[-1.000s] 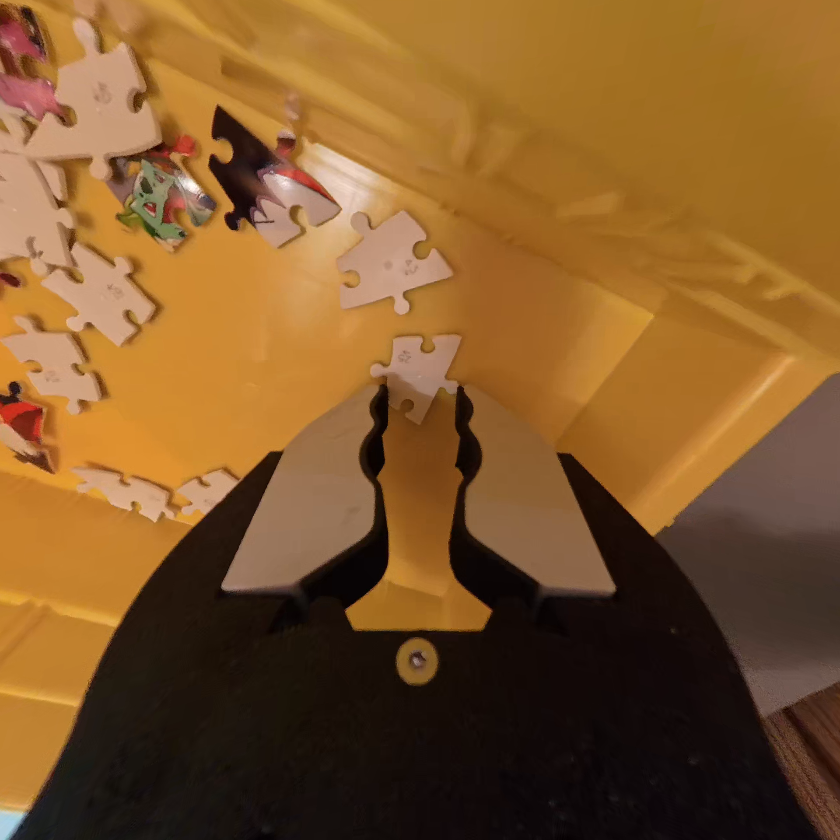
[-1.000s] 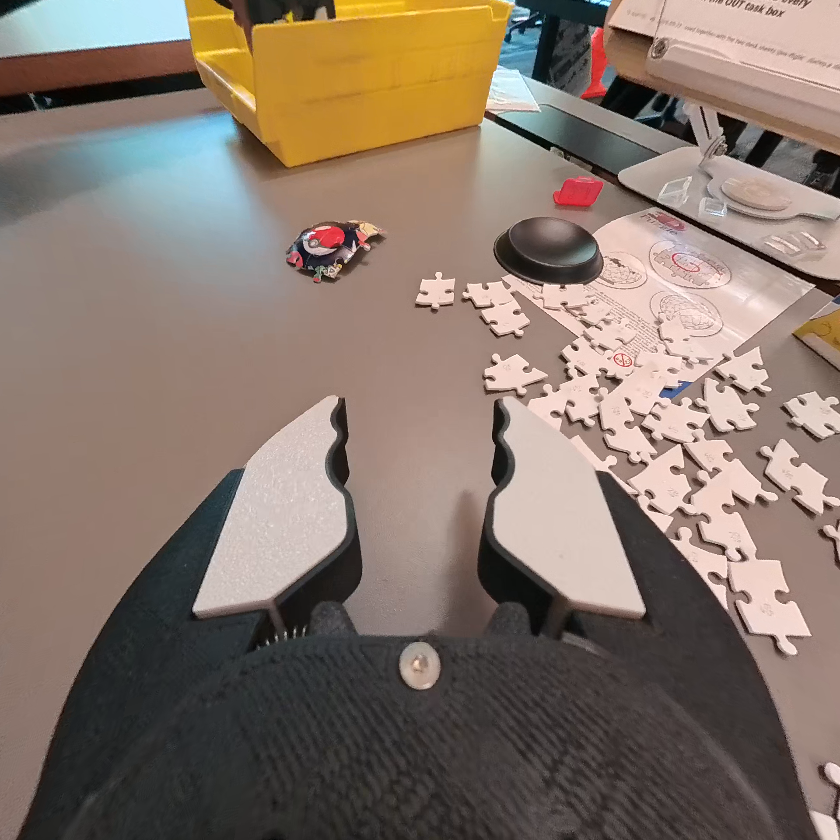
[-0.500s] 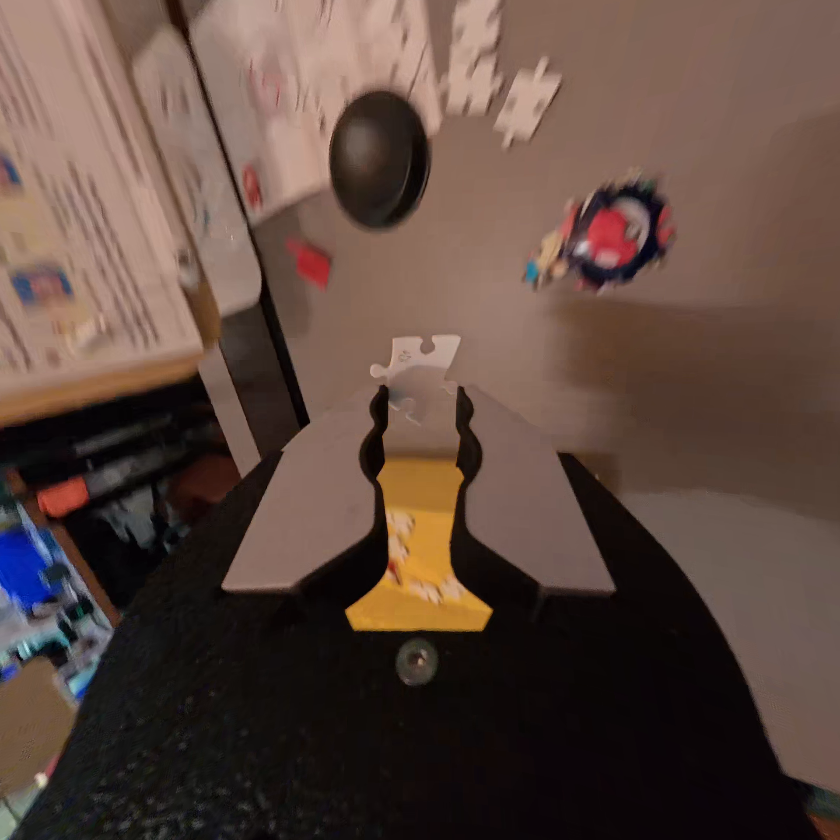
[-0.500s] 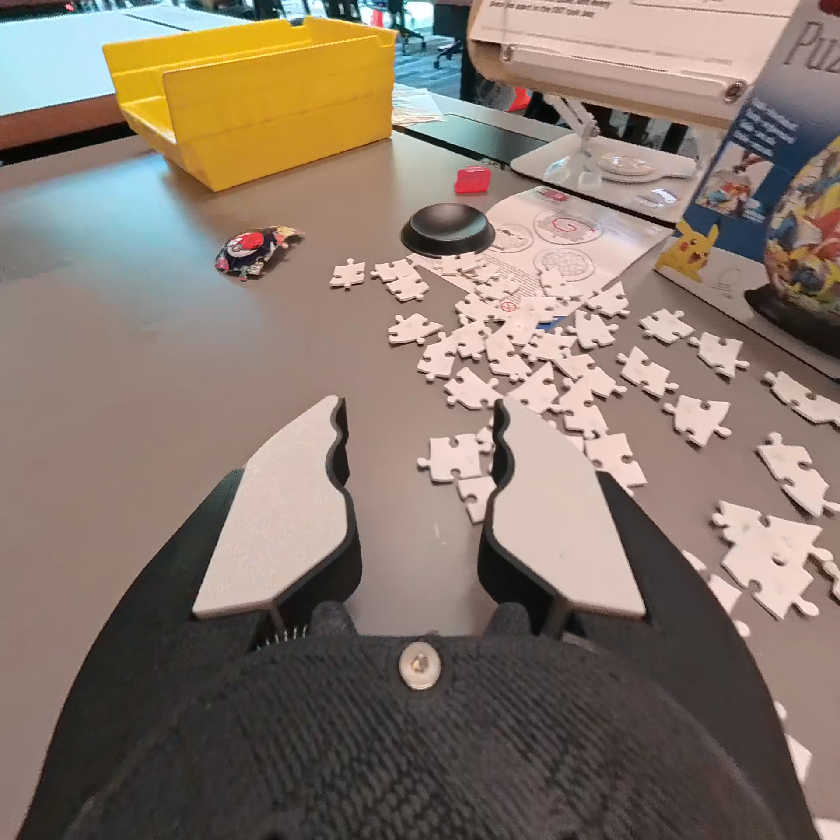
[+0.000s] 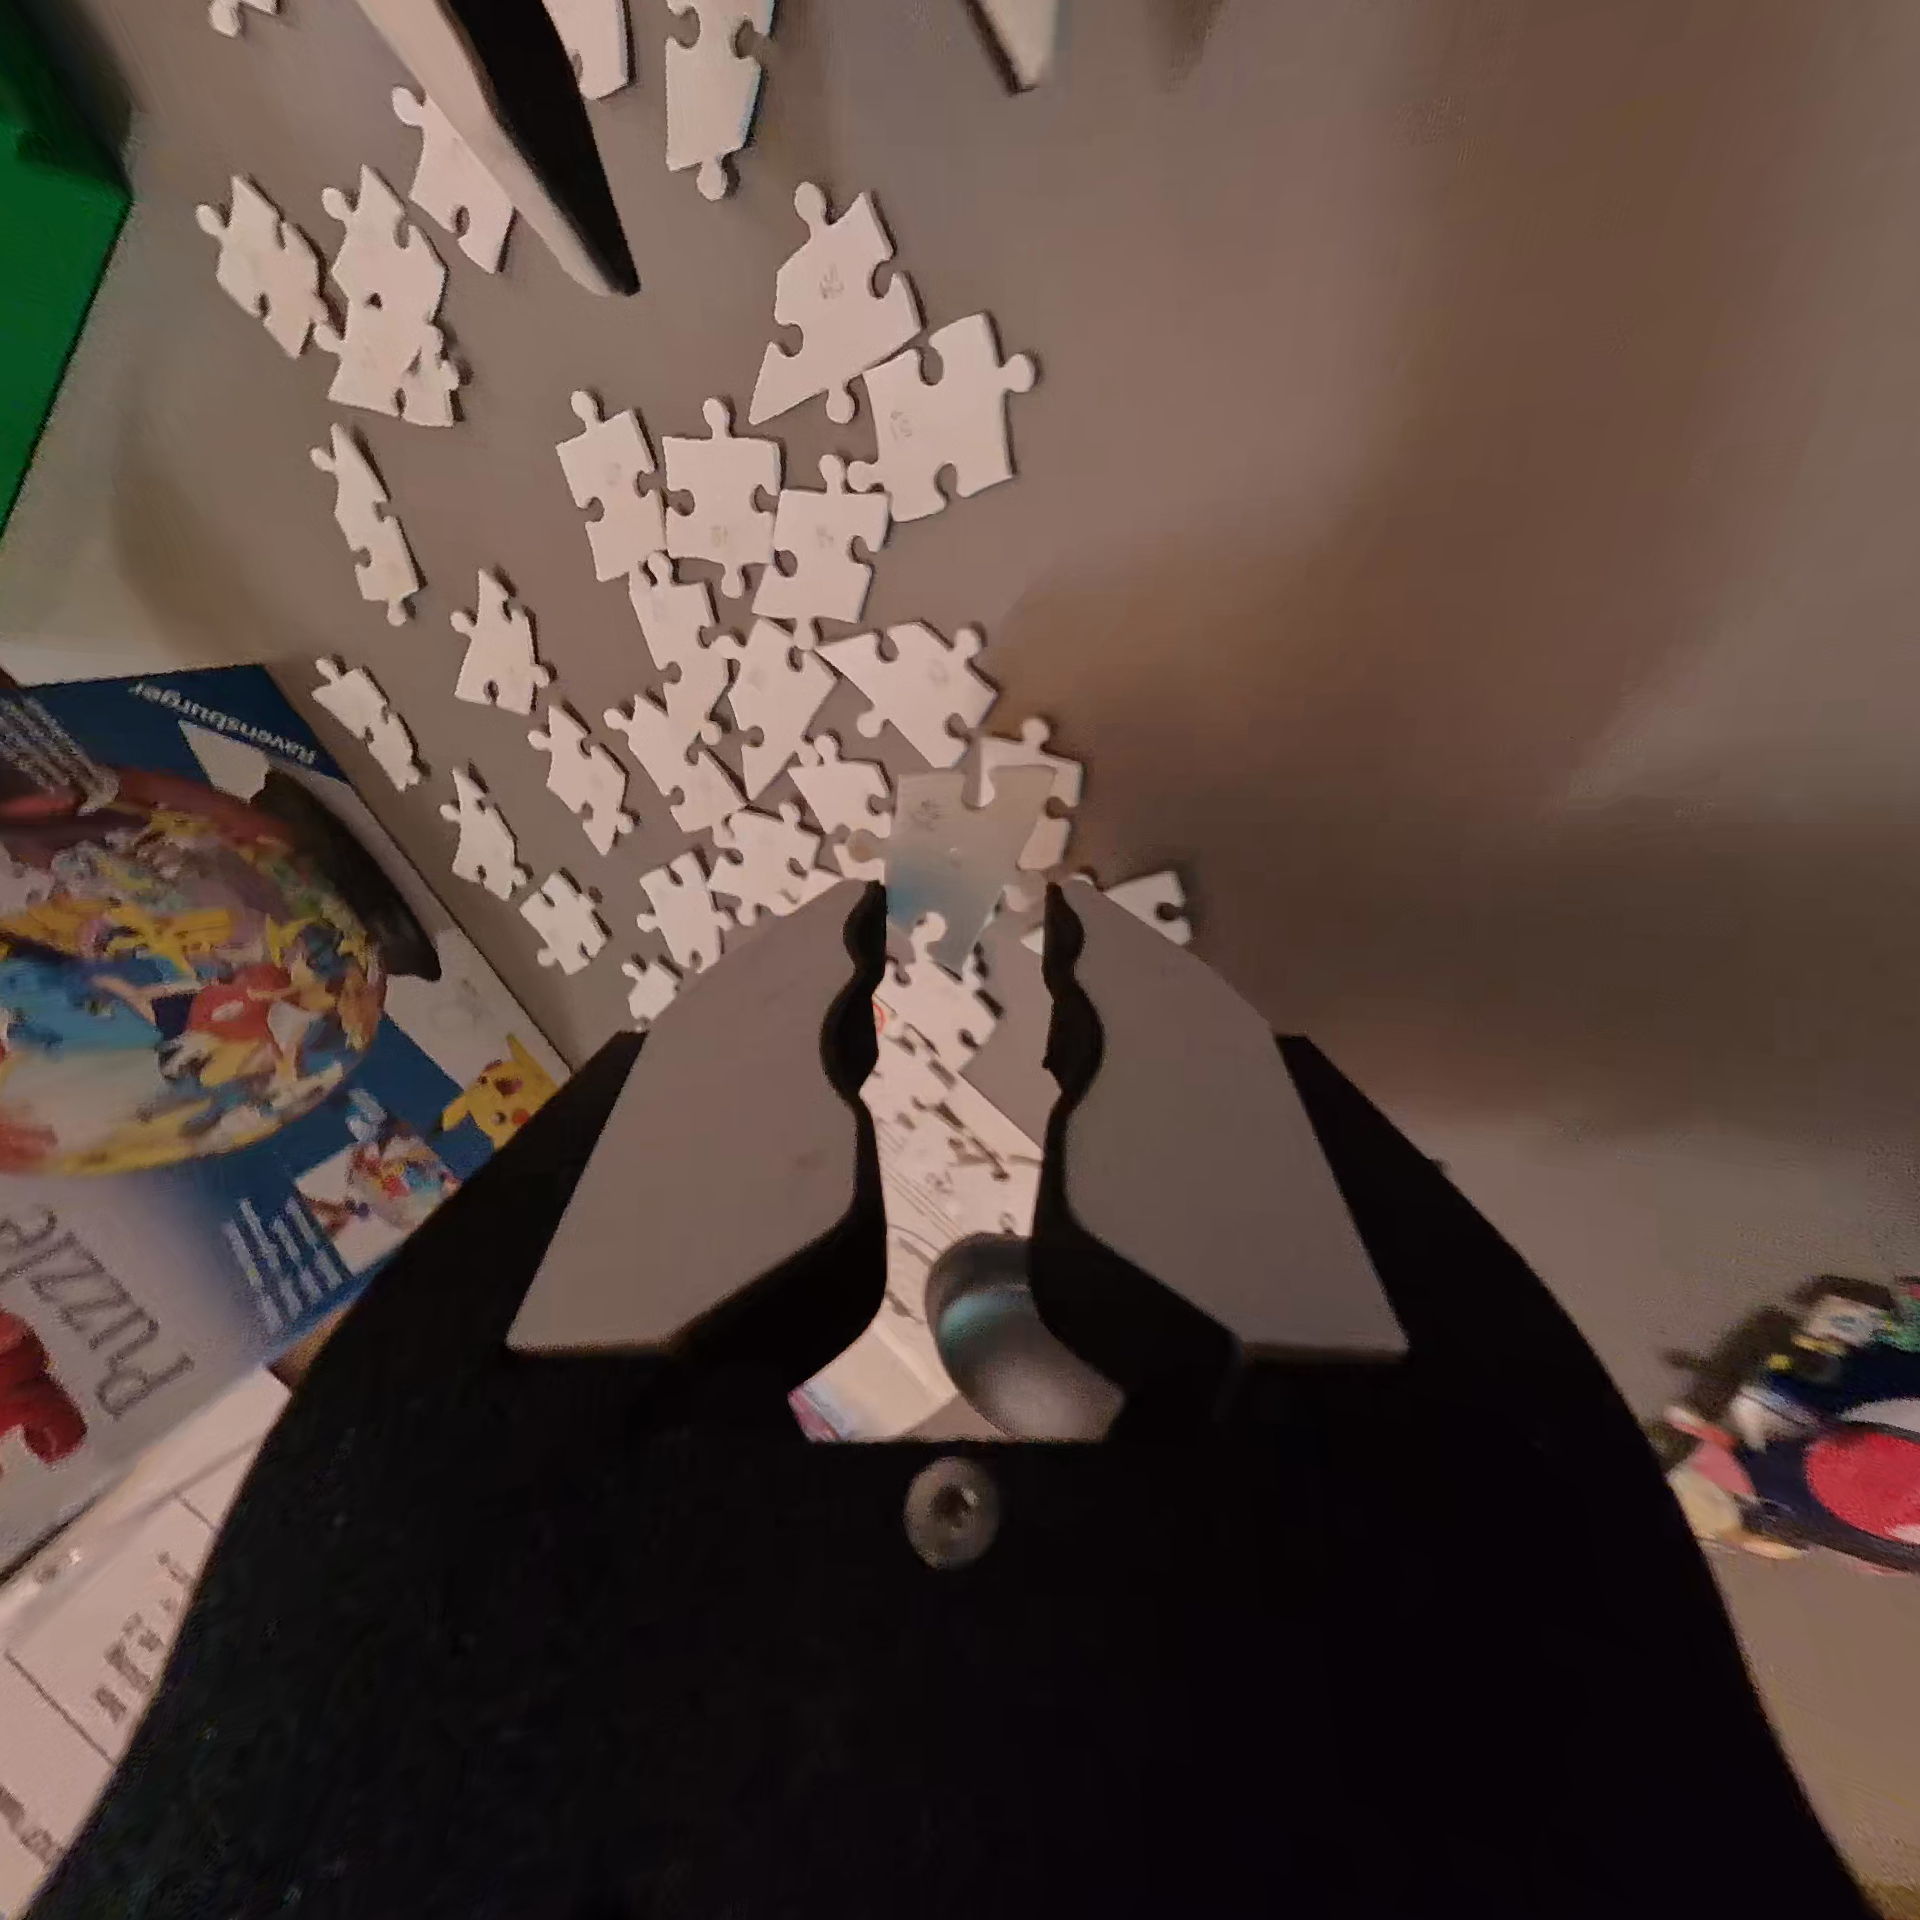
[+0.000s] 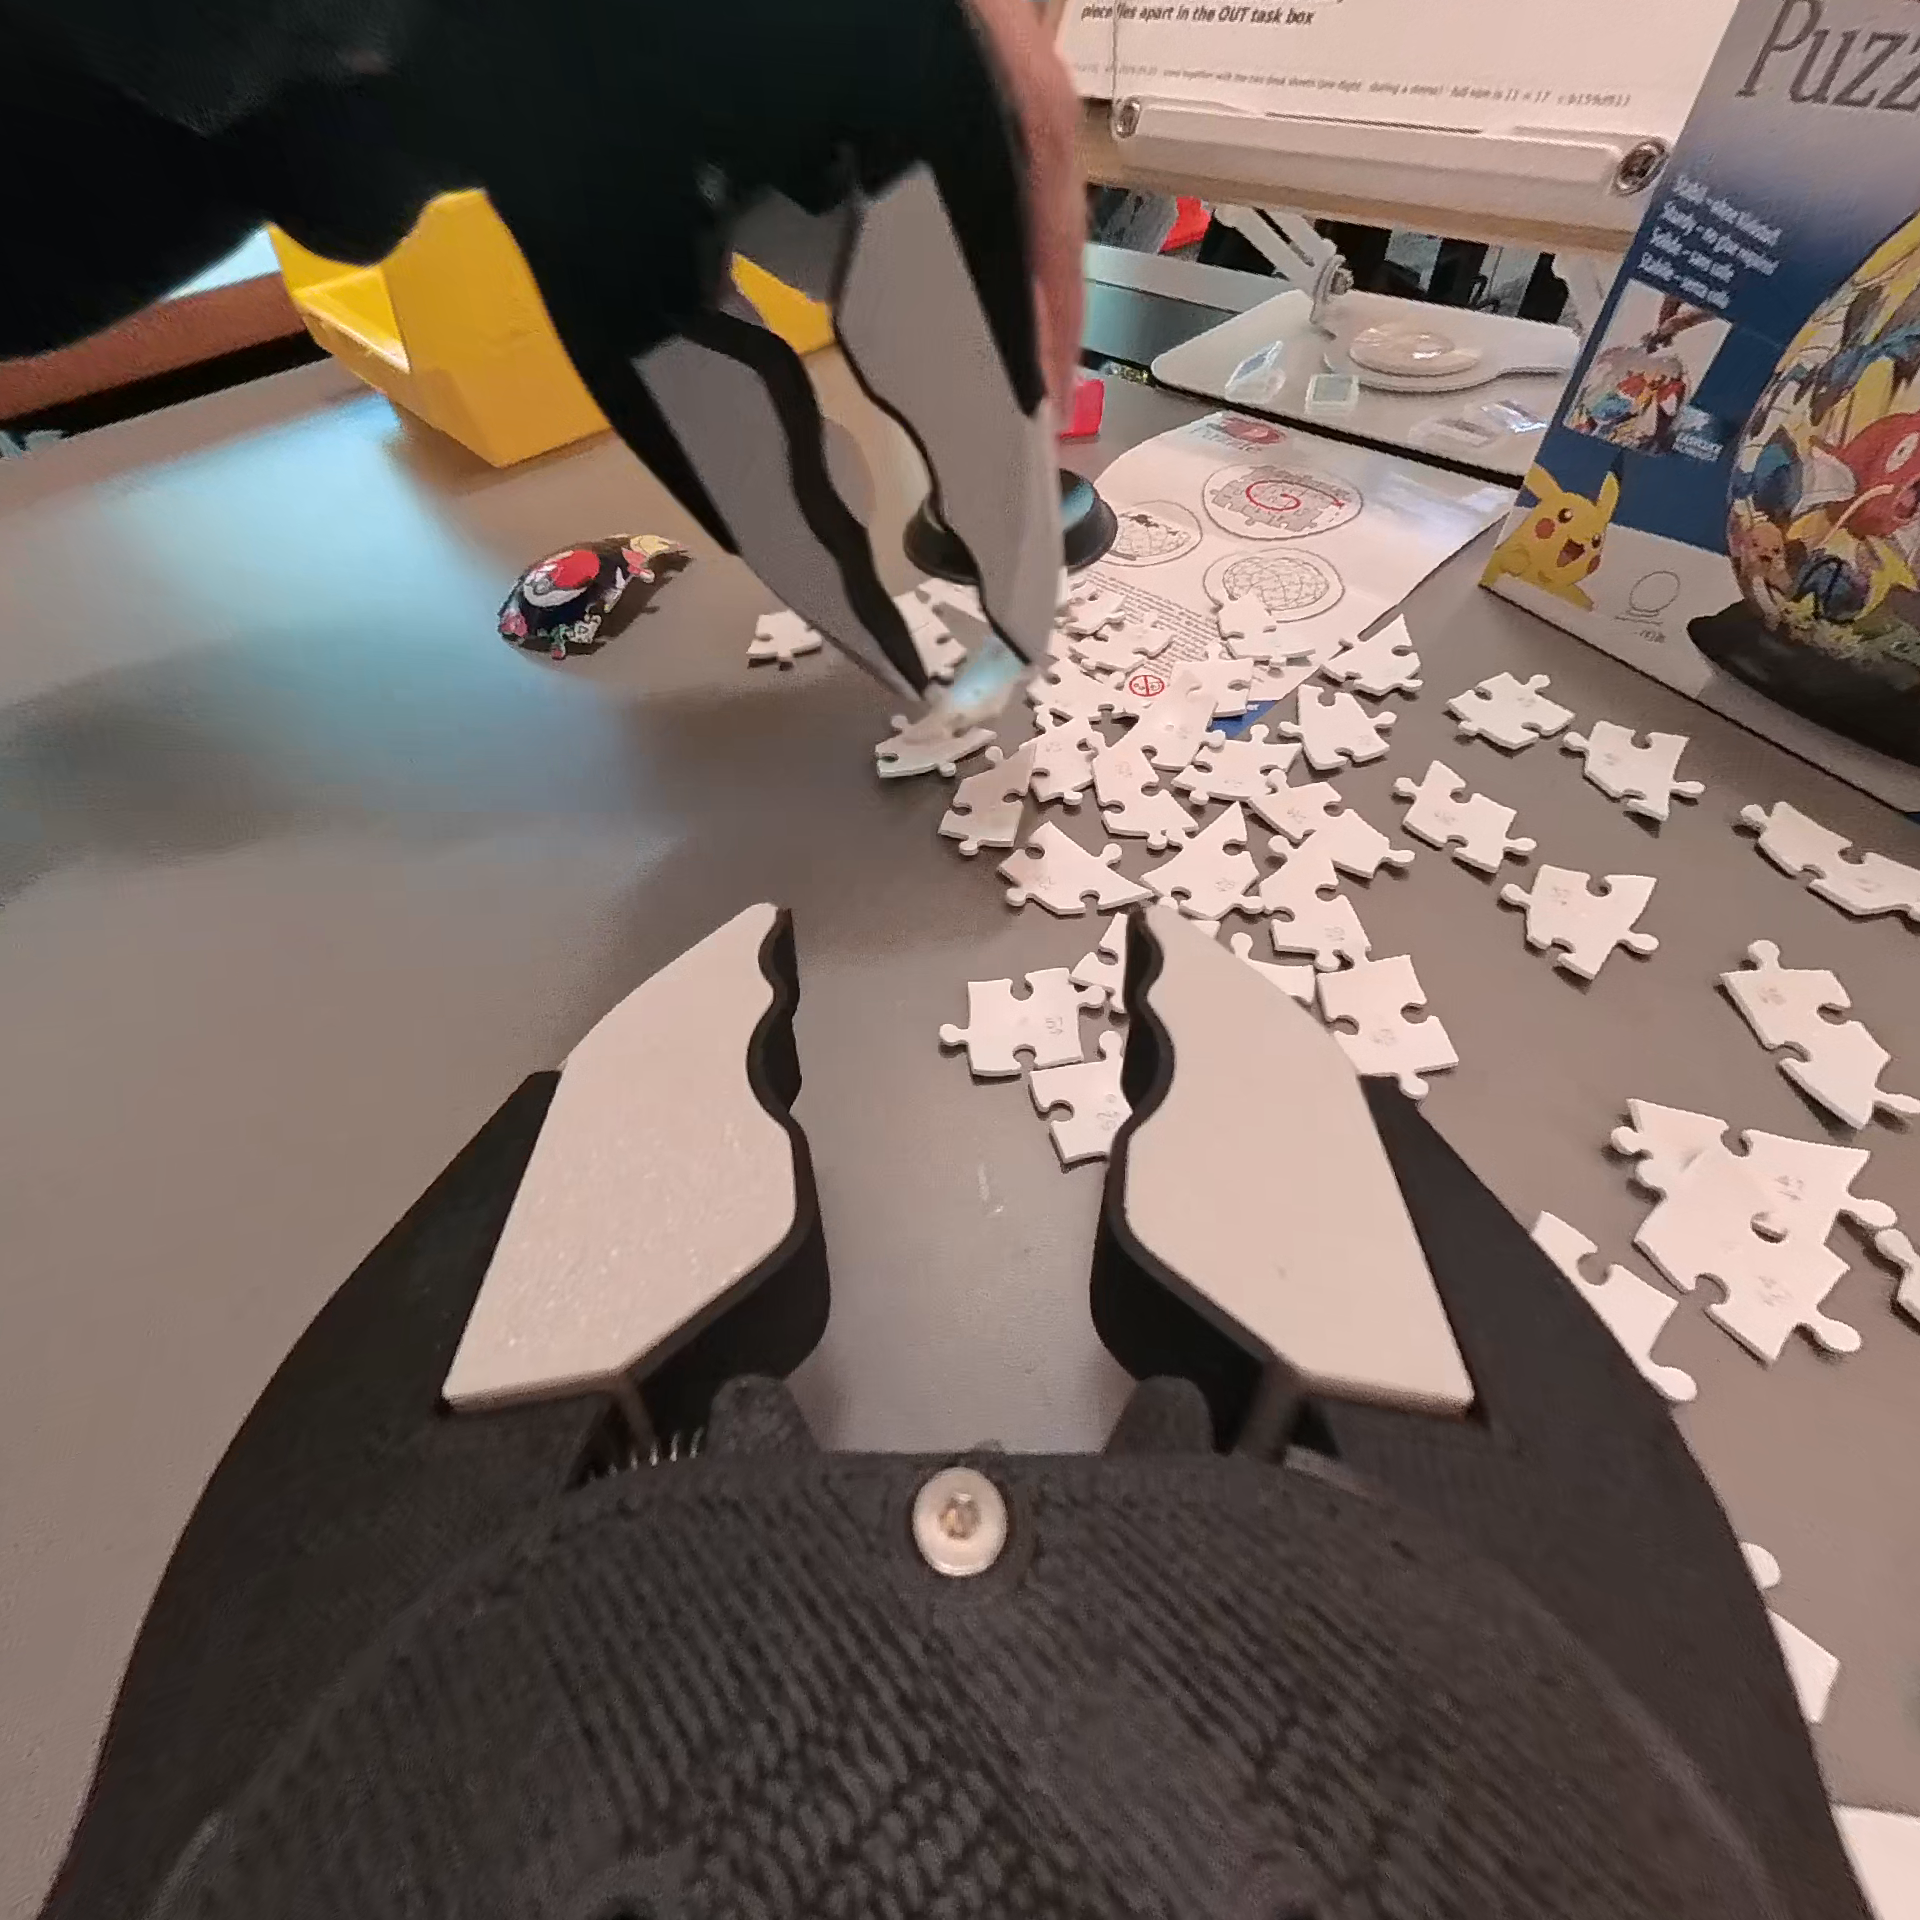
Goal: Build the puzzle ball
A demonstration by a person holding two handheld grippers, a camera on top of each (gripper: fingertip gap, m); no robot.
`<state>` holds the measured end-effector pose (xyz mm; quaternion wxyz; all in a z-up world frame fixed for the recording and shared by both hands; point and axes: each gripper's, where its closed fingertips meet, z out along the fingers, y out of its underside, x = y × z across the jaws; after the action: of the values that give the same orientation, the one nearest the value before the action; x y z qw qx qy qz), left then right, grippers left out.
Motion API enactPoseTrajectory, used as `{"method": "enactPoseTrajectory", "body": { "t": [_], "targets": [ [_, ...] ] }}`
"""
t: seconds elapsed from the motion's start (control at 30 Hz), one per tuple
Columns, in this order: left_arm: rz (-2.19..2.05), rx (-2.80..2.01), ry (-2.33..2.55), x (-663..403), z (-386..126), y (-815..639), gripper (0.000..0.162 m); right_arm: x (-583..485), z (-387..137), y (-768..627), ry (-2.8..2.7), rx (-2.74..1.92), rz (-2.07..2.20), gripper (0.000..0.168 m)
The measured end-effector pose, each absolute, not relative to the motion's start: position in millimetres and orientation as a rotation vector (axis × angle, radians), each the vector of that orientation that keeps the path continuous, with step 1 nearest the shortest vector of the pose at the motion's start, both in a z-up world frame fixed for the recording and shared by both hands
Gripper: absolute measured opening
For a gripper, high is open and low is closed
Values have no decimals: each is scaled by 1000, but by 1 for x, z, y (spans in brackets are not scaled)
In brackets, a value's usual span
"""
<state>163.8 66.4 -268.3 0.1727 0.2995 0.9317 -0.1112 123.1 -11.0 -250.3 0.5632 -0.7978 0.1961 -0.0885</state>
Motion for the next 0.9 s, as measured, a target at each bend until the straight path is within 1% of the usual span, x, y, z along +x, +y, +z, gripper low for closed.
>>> {"method": "enactPoseTrajectory", "body": {
  "t": [0.23, 0.37, 0.73, 0.9],
  "targets": [
    [-169, 990, 2617, 187, -290, 49, 28, 124, -249, -12, 464, -1870, -222, 61],
    [-198, 1067, 2568, 180, -291, 34, 28, 125, -247, -14, 481, -1845, -201, 60],
    [-73, 1297, 2537, 153, -306, 21, 28, 124, -243, -16, 477, -1814, -172, 60],
    [-9, 1298, 2535, 153, -310, 23, 28, 124, -243, -16, 477, -1816, -169, 59]
  ]
}}
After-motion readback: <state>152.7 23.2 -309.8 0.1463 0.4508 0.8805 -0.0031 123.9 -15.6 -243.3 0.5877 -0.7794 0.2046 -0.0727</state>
